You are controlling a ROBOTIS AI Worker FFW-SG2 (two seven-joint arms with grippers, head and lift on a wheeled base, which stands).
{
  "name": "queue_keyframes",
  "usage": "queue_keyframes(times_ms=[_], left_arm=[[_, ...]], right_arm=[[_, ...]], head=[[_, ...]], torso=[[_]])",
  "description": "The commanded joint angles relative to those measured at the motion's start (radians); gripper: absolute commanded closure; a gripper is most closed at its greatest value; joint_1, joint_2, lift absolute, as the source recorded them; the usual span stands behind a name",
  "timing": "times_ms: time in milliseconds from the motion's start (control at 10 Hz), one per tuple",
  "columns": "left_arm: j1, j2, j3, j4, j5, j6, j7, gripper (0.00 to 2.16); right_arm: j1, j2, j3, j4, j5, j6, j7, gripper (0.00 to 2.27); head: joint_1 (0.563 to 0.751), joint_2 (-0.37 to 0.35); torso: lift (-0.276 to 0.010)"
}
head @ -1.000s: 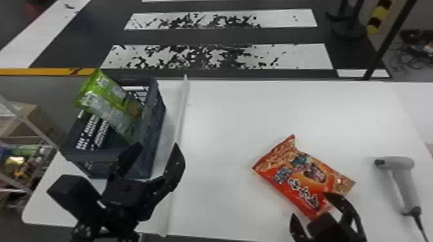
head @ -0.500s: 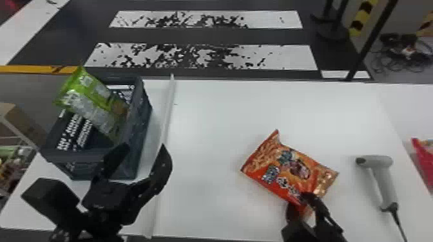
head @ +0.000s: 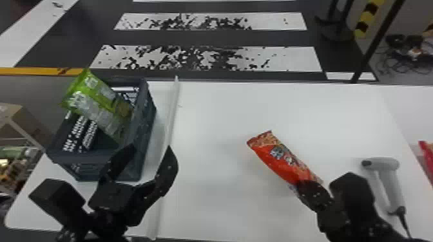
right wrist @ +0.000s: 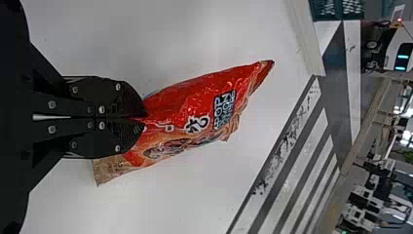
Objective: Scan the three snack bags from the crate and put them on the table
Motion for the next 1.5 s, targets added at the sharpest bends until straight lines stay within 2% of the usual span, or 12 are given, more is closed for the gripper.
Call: queue_keyframes(times_ms=[0, 300, 500, 600, 700, 900, 1100, 1200, 1300, 1400], left_arm=[[-0.007, 0.007, -0.009, 0.000, 0.001, 0.003, 0.000, 0.04], [-0.051, 0.030, -0.044, 0.010, -0.003, 0.058, 0.003, 0.04], [-0.062, 0.032, -0.075, 0.014, -0.025, 0.074, 0.013, 0.04], [-0.062, 0.032, -0.083, 0.016, -0.026, 0.074, 0.013, 0.04], [-0.062, 0.033, -0.090, 0.017, -0.028, 0.074, 0.011, 0.04], [-0.062, 0.039, -0.090, 0.020, -0.026, 0.071, 0.011, 0.04], [-0.065, 0.039, -0.087, 0.023, -0.019, 0.071, 0.011, 0.04], [-0.067, 0.039, -0.086, 0.025, -0.017, 0.071, 0.011, 0.04], [-0.067, 0.039, -0.084, 0.025, -0.017, 0.071, 0.011, 0.04], [-0.070, 0.039, -0.081, 0.028, -0.014, 0.071, 0.013, 0.04]], right_arm=[[-0.025, 0.143, -0.242, -0.075, -0.283, 0.218, 0.112, 2.24], [-0.083, 0.259, -0.584, -0.083, -0.790, 0.534, 0.173, 2.24], [-0.125, 0.327, -0.683, -0.068, -0.972, 0.648, 0.168, 2.24], [-0.151, 0.338, -0.713, -0.029, -1.040, 0.703, 0.132, 2.24], [-0.161, 0.345, -0.722, 0.032, -1.073, 0.691, 0.089, 2.24], [-0.174, 0.373, -0.723, 0.155, -1.029, 0.547, 0.043, 2.24], [-0.181, 0.373, -0.729, 0.175, -0.951, 0.482, -0.016, 2.23], [-0.186, 0.371, -0.736, 0.169, -0.917, 0.488, -0.056, 1.99], [-0.195, 0.371, -0.734, 0.167, -0.857, 0.488, -0.074, 1.55], [-0.198, 0.370, -0.736, 0.170, -0.820, 0.491, -0.076, 0.93]], head=[[0.695, 0.050], [0.695, 0.010], [0.695, -0.015], [0.695, -0.016], [0.695, -0.023], [0.695, -0.046], [0.695, -0.107], [0.695, -0.125], [0.695, -0.155], [0.695, -0.179]], torso=[[-0.094], [-0.094], [-0.094], [-0.094], [-0.094], [-0.094], [-0.094], [-0.094], [-0.094], [-0.094]])
